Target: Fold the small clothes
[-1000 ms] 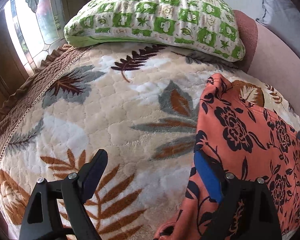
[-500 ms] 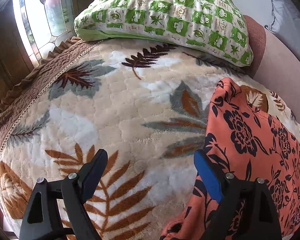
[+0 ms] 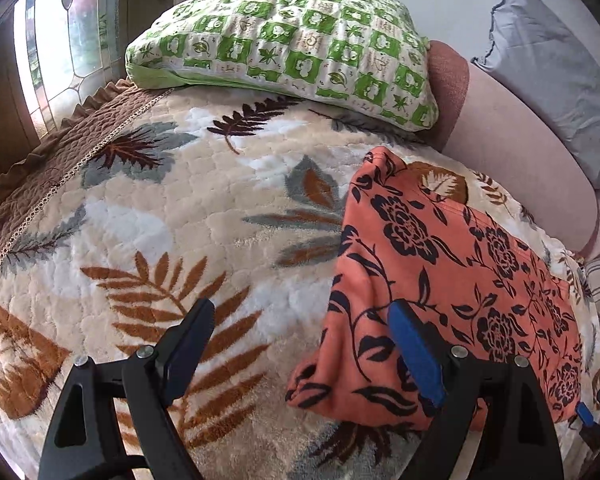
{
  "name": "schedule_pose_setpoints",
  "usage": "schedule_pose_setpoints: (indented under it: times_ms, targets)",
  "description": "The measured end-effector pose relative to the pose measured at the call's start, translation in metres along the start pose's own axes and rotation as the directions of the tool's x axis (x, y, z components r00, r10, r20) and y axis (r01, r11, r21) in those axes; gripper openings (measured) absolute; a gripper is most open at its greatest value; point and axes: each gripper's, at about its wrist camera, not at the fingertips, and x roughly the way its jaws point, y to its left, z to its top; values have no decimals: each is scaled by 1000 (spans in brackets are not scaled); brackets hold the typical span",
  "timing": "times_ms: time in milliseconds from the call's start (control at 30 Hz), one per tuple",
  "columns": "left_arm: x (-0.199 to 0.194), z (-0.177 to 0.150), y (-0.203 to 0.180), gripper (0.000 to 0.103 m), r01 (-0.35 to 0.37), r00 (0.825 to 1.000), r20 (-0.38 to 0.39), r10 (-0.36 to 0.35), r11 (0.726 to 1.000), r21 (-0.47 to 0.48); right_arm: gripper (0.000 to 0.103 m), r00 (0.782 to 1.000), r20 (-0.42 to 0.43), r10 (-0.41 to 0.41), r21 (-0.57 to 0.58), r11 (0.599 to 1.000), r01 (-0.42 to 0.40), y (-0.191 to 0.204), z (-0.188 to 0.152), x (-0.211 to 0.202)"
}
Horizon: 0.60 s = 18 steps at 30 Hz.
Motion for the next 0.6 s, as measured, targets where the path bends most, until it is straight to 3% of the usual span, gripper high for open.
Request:
schedule_pose_setpoints:
  times_ms: [167, 233, 333, 367, 467, 600]
  targets:
    - [-9, -31, -8, 89, 133, 988, -76, -136, 990, -37, 64, 986, -77, 145, 70, 988, -140, 14, -20, 24]
    - [-7, -48, -13, 89, 199, 970, -125, -207, 977, -71, 64, 986, -93, 138, 91, 987, -129, 14, -31, 29]
    - [1, -60, -24, 89, 296, 931, -183, -316, 946, -129, 64, 987, -101, 127, 124, 986, -114, 8, -41, 34]
    - [5, -61, -27, 89, 298, 928, -187, -322, 943, -146, 64, 985, -104, 139, 143, 982, -124, 5, -43, 35]
    - [16, -66, -31, 86, 245, 940, -199, -279, 953, -175, 64, 988, -70, 140, 177, 976, -126, -2, -46, 31]
    - [21, -59, -31, 84, 213, 960, -142, -243, 957, -198, 64, 996, -12, 90, 214, 973, -85, -18, -40, 25]
